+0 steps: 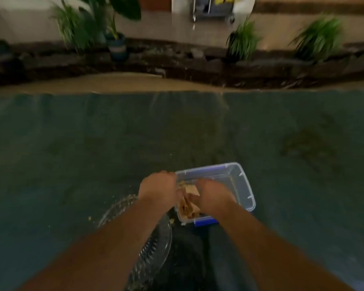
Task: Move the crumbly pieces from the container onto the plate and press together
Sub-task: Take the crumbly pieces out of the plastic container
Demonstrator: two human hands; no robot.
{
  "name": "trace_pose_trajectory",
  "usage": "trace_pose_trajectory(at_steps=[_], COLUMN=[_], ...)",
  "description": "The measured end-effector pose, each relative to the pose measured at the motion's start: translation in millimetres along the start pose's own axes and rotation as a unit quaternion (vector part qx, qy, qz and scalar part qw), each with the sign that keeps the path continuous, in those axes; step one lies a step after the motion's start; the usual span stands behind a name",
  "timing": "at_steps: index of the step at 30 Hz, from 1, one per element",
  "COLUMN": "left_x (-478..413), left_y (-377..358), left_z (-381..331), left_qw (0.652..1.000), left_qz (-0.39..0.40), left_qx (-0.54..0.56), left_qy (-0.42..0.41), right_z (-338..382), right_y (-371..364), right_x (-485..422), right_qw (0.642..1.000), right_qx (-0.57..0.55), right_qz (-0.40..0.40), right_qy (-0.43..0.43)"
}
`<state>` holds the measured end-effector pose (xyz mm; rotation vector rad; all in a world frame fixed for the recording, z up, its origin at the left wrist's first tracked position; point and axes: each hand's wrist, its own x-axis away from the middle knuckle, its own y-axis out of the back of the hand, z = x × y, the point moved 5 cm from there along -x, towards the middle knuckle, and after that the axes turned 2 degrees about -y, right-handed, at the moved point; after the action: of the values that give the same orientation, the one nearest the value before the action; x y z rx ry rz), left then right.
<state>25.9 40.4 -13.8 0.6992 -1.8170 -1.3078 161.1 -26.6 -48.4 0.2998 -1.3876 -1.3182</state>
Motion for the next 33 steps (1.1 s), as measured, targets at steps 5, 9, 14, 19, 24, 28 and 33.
trace_pose_trajectory(at_steps=[5,9,14,19,24,28,33], left_x=[-7.6,-12.8,-17.2,-23.6,-31.2,-31.1,-29.3], left_y=[-40.2,-49.2,-57.0,-58.1,-61.4,-57.7,-57.0], left_z=[-3.6,-3.7,-5.4,-12.7,-19.4,-21.9,-33.8], left_qw=[0.995,0.994,0.997,0.996,0.991,0.99,0.995], left_qz=[0.023,-0.002,0.025,0.041,0.078,0.061,0.019], left_qx=[0.069,0.091,0.043,-0.024,-0.079,-0.114,-0.099], left_qy=[0.064,0.063,0.057,0.077,0.072,0.054,0.027], right_z=[-3.8,-8.1,-11.1,-25.1,-21.6,-24.6,-19.8], right_y=[-34.3,-26.9,-20.0,-20.1,-37.4,-49.5,-62.4], right_x=[-19.5,-22.0,-25.7,-30.9,-38.8,-43.1,-39.5], right_qw=[0.989,0.977,0.968,0.965,0.991,0.994,0.996], right_qx=[-0.1,-0.142,-0.156,-0.188,-0.019,0.035,0.013], right_qz=[0.098,0.119,0.158,0.155,0.083,0.049,0.049], right_qy=[0.045,0.109,0.121,0.092,0.106,0.093,0.077])
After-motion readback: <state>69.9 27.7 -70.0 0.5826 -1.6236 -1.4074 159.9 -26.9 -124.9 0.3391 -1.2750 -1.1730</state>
